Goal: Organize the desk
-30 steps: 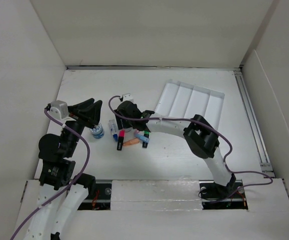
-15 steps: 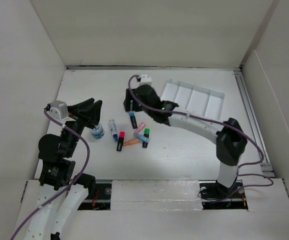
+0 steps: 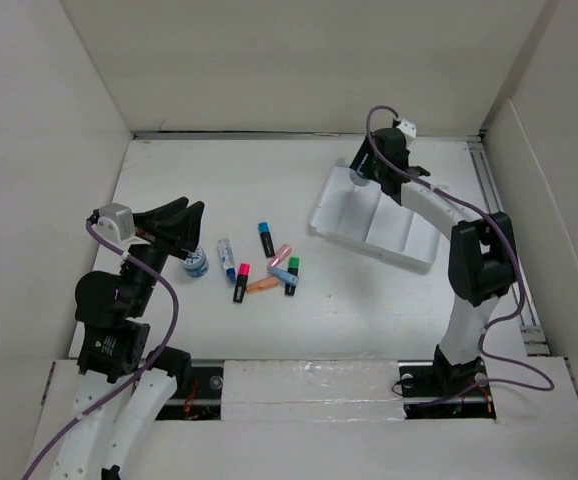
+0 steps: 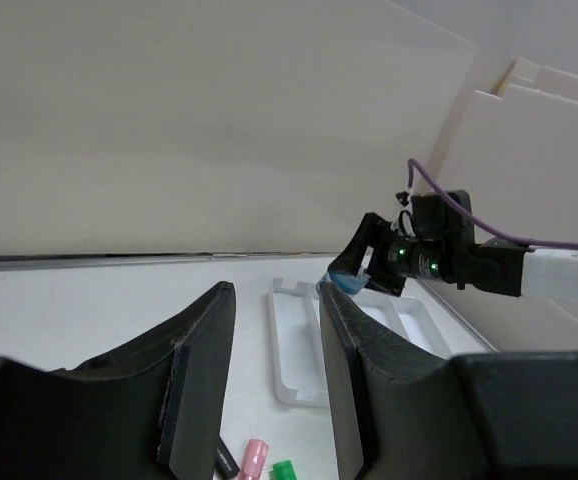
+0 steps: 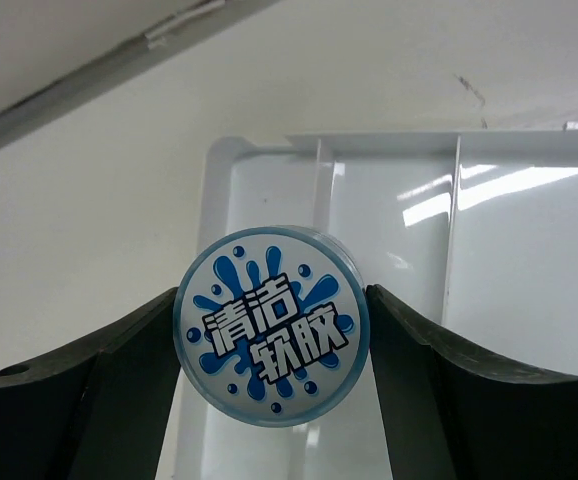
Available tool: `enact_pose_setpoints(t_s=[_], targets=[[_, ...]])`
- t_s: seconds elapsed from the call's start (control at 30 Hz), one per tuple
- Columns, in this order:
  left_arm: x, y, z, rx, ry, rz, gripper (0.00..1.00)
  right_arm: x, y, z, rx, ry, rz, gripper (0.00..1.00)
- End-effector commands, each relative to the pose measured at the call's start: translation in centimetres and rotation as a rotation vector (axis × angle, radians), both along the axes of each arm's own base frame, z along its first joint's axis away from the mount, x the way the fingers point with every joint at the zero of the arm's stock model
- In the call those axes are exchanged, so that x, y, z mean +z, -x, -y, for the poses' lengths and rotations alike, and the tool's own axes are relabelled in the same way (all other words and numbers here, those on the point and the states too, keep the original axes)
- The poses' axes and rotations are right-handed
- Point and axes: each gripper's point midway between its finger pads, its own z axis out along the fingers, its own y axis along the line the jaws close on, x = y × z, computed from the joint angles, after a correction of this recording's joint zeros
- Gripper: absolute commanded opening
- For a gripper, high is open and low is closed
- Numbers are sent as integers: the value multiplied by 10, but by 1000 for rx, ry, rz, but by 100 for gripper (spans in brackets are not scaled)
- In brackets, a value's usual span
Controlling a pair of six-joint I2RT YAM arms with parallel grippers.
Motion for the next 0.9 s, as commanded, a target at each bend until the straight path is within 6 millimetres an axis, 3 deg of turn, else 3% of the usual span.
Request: enact_pose_setpoints(t_s=[0.0,0.1,0.3,0.43,0.53,0.57,0.67,0.83,0.87], targets=[[14,5,1,-12,18,58,35,26,-18,4,6,-65,58,46],[13,4,2,-19,13,50,35,7,-28,19,-20,-55,9,46],[13,4,2,-19,12,52,35,-22,-30,33,-63,-36,-51,46],[13,3,2,-13,14,50,35,-28,-29,43,-105,-34,-58,47],[13,4,3,-20,12,53,35,-23,-31,39,-92,-48,-50,60],[13,4,3,-20,11,54,35,-23,-30,40,-93,-42,-49,74],[12,2,2,-11,12,46,35,-10,-27,28,-70,-45,-13,92],[12,3,1,-7,14,50,35,27,-16,-1,-10,-29,74,96],[12,2,0,-5,17,46,35,41,-9,-18,28,-45,109,93]])
